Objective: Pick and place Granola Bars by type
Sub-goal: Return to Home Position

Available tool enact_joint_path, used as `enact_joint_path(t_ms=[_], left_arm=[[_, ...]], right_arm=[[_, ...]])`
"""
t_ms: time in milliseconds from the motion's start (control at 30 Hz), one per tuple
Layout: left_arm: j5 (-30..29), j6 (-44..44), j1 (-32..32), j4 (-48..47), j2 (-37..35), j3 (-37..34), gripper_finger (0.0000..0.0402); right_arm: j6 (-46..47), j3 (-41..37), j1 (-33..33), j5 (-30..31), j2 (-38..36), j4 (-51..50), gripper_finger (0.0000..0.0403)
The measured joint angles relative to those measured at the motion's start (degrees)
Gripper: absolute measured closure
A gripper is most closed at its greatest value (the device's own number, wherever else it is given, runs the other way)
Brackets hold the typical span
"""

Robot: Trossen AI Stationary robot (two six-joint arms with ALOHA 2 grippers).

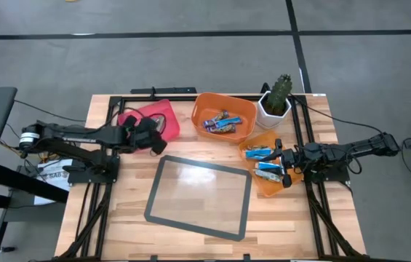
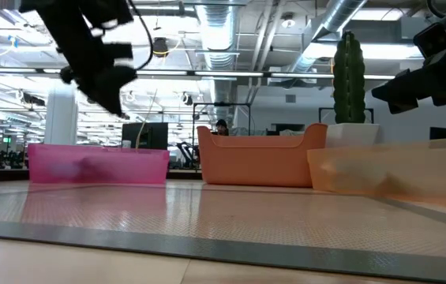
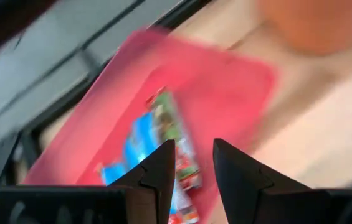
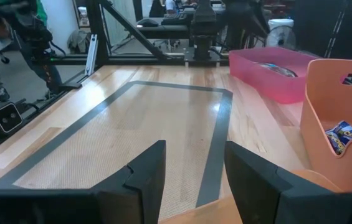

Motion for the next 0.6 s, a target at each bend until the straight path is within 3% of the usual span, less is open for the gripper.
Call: enact_joint_path(t_ms=[267, 467, 600], left_arm=[[4.6, 18.6, -9.7, 14.1, -8.4, -3.6, 0.0299], [20.6, 30.9, -11.3, 34.5, -17.5, -17.4, 0.0299], [29.5, 34.1, -11.4, 43.1, -22.6, -25.1, 0.0299]], right_arm=[[0.0, 0.0, 0.0, 0.0, 0.0, 0.0, 0.0249], [0.0, 0.0, 0.0, 0.0, 0.0, 0.0, 0.0249], [0.0, 0.0, 0.0, 0.0, 0.0, 0.0, 0.0249]])
